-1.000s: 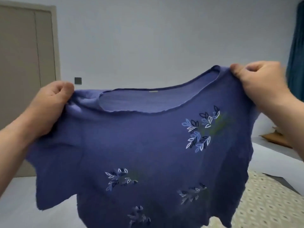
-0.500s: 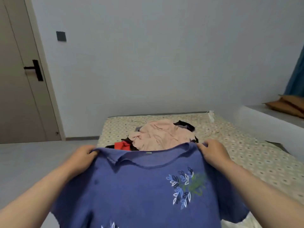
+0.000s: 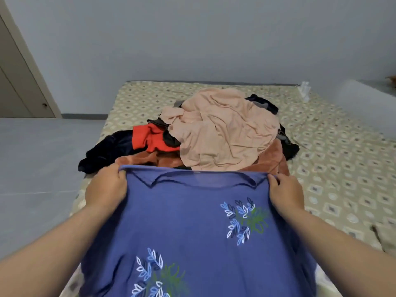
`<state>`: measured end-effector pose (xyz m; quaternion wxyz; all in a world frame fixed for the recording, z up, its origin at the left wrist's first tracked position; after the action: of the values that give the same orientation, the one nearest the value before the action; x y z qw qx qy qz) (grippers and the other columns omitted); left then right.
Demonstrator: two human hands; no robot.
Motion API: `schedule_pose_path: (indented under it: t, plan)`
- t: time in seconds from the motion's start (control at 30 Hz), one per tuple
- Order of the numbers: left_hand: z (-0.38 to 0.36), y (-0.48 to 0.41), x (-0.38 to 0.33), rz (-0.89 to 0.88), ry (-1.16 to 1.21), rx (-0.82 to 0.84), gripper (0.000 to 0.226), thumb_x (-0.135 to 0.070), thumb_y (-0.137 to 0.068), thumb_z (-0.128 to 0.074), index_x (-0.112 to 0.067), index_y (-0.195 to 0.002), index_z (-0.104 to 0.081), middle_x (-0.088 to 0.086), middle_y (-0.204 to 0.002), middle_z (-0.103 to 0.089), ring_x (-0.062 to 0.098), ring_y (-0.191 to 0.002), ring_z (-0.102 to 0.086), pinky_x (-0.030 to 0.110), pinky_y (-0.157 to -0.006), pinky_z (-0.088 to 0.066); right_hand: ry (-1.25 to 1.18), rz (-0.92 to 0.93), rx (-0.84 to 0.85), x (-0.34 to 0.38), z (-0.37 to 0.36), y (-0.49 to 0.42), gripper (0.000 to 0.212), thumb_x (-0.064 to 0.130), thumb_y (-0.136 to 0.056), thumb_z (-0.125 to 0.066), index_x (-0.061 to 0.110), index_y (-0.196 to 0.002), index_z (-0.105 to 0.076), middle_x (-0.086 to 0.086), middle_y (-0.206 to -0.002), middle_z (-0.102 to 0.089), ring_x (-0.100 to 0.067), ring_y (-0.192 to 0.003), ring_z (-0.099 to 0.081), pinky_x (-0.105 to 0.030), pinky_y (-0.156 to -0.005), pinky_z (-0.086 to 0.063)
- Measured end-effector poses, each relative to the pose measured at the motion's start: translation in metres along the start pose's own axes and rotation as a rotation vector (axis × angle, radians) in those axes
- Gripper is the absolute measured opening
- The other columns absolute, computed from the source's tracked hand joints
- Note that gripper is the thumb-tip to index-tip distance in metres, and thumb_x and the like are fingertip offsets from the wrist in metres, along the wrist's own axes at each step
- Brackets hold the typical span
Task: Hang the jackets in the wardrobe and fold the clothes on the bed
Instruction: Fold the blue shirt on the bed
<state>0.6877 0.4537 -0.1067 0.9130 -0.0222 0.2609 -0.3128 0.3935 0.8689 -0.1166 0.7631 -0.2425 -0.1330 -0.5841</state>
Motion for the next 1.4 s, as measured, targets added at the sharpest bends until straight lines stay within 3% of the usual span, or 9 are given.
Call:
schedule_pose_path:
  t: [0.23, 0.37, 0.47, 0.6, 0.7, 0.77, 0.9, 1.17, 1.4]
  plan:
    - [-0.024, -0.123, -0.032, -0.085, -0.127, -0.197, 0.035, -0.025, -0.100, -0.034, 0.000, -0.103, -0.058, 0.031, -0.110, -0.060, 0.051, -0.100, -0.057, 0.052, -0.079, -0.045, 0.134, 0.064, -0.112, 0.033, -0.057, -0.094, 0.044, 0.039, -0.102, -0.045, 0.005, -0.111, -0.070, -0.029, -0.119, -0.060, -0.045, -0.107, -0.057, -0.043, -0.087, -0.044]
    - [-0.111, -0.144, -0.003, -0.024, -0.273, 0.016, 0.032, -0.022, -0.100, -0.037, 0.002, -0.113, -0.055, 0.033, -0.120, -0.056, 0.053, -0.109, -0.053, 0.052, -0.087, -0.043, 0.322, 0.054, -0.152, 0.020, -0.109, -0.109, 0.046, 0.043, -0.100, -0.044, 0.004, -0.107, -0.068, -0.027, -0.108, -0.063, -0.047, -0.099, -0.058, -0.043, -0.073, -0.042]
    - [-0.129, -0.155, -0.002, 0.025, -0.310, 0.142, 0.035, -0.025, -0.102, -0.036, 0.000, -0.119, -0.053, 0.031, -0.128, -0.053, 0.051, -0.115, -0.051, 0.052, -0.094, -0.043, 0.349, 0.094, -0.037, 0.022, -0.123, -0.123, 0.046, 0.043, -0.100, -0.042, 0.006, -0.112, -0.067, -0.024, -0.114, -0.065, -0.047, -0.103, -0.059, -0.043, -0.081, -0.046]
    - [-0.086, -0.146, -0.015, 0.122, -0.171, 0.047, 0.039, -0.026, -0.098, -0.045, 0.004, -0.124, -0.050, 0.035, -0.132, -0.049, 0.052, -0.120, -0.048, 0.055, -0.101, -0.041, -0.055, 0.064, 0.182, 0.029, -0.098, -0.125, 0.037, 0.037, -0.101, -0.049, 0.005, -0.107, -0.065, -0.018, -0.119, -0.064, -0.033, -0.109, -0.060, -0.035, -0.090, -0.044]
    - [-0.053, -0.081, -0.080, -0.231, -0.051, -0.213, 0.043, -0.022, -0.089, -0.053, 0.003, -0.124, -0.049, 0.035, -0.132, -0.047, 0.052, -0.121, -0.044, 0.059, -0.103, -0.038, -0.383, 0.053, -0.206, -0.003, 0.001, -0.087, 0.010, 0.026, -0.086, -0.057, 0.020, -0.093, -0.061, -0.005, -0.106, -0.058, -0.012, -0.090, -0.054, -0.024, -0.081, -0.039]
    - [-0.081, -0.012, -0.132, -0.464, 0.110, -0.044, 0.053, -0.025, -0.090, -0.059, -0.004, -0.137, -0.047, 0.024, -0.150, -0.040, 0.037, -0.140, -0.035, 0.046, -0.116, -0.028, -0.434, -0.131, -0.398, -0.071, 0.037, -0.035, 0.006, 0.028, -0.083, -0.055, 0.024, -0.087, -0.056, 0.000, -0.095, -0.061, -0.018, -0.086, -0.056, -0.026, -0.074, -0.038]
    - [-0.171, 0.097, -0.241, -0.630, 0.311, 0.326, 0.068, -0.034, -0.093, -0.061, -0.022, -0.152, -0.032, -0.005, -0.166, -0.008, 0.002, -0.148, 0.003, 0.023, -0.117, -0.008, -0.564, -0.422, -0.292, -0.155, 0.003, 0.040, 0.026, 0.028, -0.092, -0.046, 0.019, -0.072, -0.059, -0.007, -0.081, -0.062, -0.032, -0.083, -0.059, -0.033, -0.066, -0.043]
    - [-0.232, 0.120, -0.271, -0.579, 0.236, 0.290, 0.093, -0.064, -0.081, -0.039, -0.021, -0.158, -0.012, -0.012, -0.163, -0.003, -0.004, -0.146, 0.010, 0.014, -0.116, 0.008, -0.044, -0.020, 0.097, -0.112, -0.049, 0.014, 0.035, 0.055, -0.090, -0.045, 0.027, -0.068, -0.046, 0.008, -0.083, -0.050, -0.020, -0.084, -0.046, -0.039, -0.071, -0.041]
    - [-0.231, 0.124, -0.279, -0.639, 0.127, 0.293, 0.105, -0.076, -0.072, -0.036, -0.028, -0.158, -0.001, -0.015, -0.163, 0.010, -0.010, -0.141, 0.024, 0.014, -0.115, 0.014, -0.856, -0.477, -0.073, -0.152, -0.053, -0.027, 0.022, 0.027, -0.101, -0.046, 0.011, -0.089, -0.054, -0.004, -0.079, -0.058, -0.022, -0.069, -0.055, -0.033, -0.062, -0.040]
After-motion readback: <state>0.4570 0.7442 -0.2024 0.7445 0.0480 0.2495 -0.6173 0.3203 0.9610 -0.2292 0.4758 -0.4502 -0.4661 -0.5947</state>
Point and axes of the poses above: each hand's wrist, its own y-axis away from the middle knuckle, its own z-axis out of the back of the hand, x = y × z, the point moved 10 cm from there along -y, towards the middle knuckle
